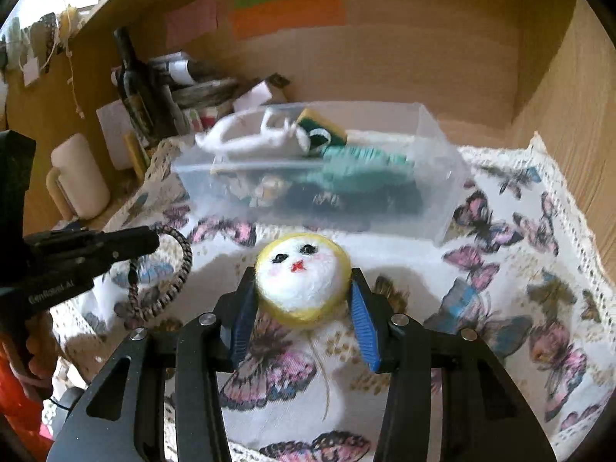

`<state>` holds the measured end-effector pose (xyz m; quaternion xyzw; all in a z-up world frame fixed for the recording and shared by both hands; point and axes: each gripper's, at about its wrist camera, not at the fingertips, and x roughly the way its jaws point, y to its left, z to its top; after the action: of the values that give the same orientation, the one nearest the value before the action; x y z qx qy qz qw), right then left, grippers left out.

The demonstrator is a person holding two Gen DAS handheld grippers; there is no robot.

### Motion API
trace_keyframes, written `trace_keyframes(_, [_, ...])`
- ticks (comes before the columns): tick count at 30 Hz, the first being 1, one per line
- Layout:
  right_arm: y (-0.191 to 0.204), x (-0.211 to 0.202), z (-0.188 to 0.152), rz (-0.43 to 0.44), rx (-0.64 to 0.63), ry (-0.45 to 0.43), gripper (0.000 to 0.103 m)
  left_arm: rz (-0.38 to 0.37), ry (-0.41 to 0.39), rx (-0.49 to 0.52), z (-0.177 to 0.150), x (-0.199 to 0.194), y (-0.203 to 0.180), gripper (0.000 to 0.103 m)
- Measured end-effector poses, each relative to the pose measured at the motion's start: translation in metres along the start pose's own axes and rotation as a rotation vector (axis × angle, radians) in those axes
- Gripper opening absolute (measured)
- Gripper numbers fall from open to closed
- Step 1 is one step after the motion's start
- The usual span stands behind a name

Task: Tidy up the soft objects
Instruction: 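Grasp the beaded bracelet with the left tool while the right tool grasps the yellow face ball, then carry the bracelet and ball into the clear box and open both tools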

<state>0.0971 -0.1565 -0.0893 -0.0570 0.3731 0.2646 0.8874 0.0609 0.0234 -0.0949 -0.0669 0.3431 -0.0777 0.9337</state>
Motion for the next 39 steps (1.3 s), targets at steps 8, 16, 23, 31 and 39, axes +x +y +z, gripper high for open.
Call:
trace_keyframes(8, [-0.007, -0.023, 0.031, -0.036, -0.012, -0.114, 0.042, 0.018, -0.107, 0.027, 0.044, -0.014, -0.003, 0.005])
trace_keyframes(16, [-0.017, -0.04, 0.063, -0.086, -0.017, -0.234, 0.042, 0.039, -0.203, 0.046, 0.09, -0.017, -0.005, 0.006])
trace_keyframes(23, [-0.021, -0.037, 0.093, -0.113, -0.042, -0.284, 0.042, 0.051, -0.208, 0.068, 0.12, 0.002, -0.006, 0.006])
trace_keyframes(31, [-0.026, 0.003, 0.108, -0.094, -0.065, -0.225, 0.042, 0.078, -0.132, 0.042, 0.128, 0.052, 0.002, 0.006])
trace_keyframes(39, [-0.032, 0.055, 0.103, -0.089, -0.069, -0.082, 0.042, 0.078, -0.041, 0.033, 0.121, 0.092, 0.016, 0.006])
